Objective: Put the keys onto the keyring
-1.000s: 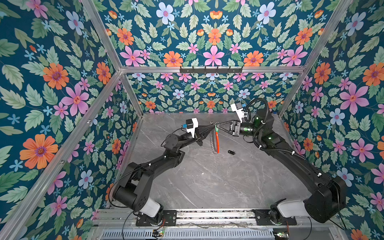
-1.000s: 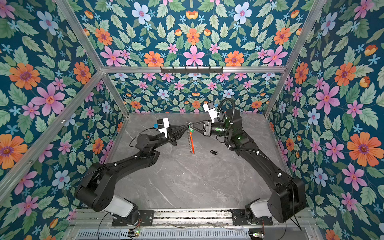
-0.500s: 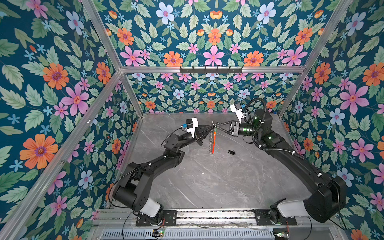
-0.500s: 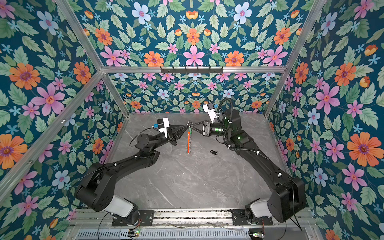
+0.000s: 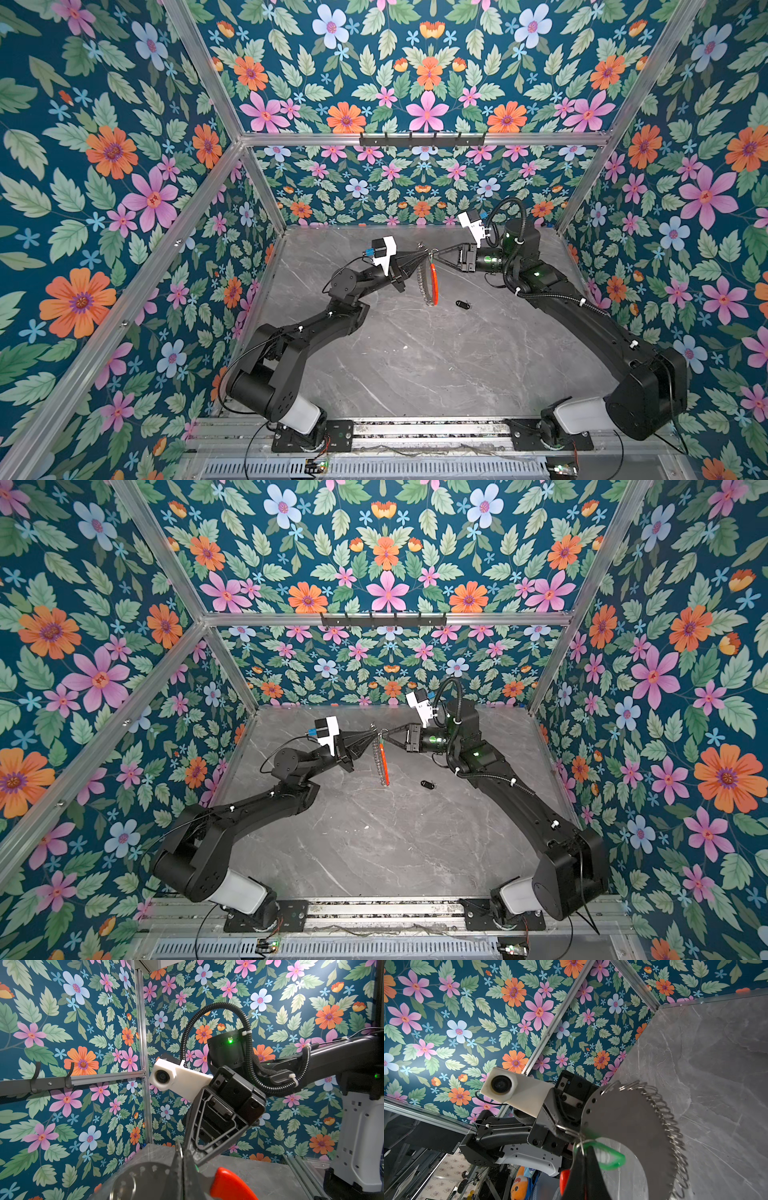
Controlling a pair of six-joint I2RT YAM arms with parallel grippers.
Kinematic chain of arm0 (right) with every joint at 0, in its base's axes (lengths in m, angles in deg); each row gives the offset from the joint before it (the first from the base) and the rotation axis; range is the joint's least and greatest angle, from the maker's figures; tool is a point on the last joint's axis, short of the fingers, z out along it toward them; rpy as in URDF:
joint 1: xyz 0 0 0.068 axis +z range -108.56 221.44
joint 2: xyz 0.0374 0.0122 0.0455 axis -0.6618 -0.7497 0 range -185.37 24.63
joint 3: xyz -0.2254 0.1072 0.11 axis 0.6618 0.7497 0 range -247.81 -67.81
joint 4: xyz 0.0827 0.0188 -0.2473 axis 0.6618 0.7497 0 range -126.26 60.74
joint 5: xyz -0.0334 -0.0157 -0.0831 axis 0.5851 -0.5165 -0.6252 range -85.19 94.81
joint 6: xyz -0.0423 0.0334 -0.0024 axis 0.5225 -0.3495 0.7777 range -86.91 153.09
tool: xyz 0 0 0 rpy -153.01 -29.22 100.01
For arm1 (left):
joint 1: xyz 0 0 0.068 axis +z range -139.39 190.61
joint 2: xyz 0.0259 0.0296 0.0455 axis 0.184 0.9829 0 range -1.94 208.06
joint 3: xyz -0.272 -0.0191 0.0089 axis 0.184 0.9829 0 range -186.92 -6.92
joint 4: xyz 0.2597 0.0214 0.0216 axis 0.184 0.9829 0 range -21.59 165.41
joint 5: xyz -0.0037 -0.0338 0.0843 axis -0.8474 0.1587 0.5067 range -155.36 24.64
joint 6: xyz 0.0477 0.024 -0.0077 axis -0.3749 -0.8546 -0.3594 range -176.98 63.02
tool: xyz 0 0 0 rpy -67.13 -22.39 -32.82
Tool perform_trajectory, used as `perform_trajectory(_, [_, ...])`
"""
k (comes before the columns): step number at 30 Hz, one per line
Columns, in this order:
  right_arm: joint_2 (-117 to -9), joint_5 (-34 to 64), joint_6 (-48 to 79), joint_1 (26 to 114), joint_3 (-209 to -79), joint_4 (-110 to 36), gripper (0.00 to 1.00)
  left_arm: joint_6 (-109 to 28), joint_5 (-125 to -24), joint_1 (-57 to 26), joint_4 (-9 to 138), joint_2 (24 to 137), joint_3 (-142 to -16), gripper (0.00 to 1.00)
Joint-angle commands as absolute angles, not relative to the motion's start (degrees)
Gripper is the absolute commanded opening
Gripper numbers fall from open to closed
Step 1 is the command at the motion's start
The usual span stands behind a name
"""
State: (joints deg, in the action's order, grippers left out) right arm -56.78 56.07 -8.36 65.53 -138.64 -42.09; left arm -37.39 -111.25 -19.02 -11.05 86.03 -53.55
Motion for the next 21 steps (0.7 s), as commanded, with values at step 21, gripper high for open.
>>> perform_trajectory(21, [-50.4, 50.4, 9.6, 61.8, -147.6, -22.4, 0.37, -21.0, -110.3, -19.2, -27.5, 90.3, -56.4, 0.00])
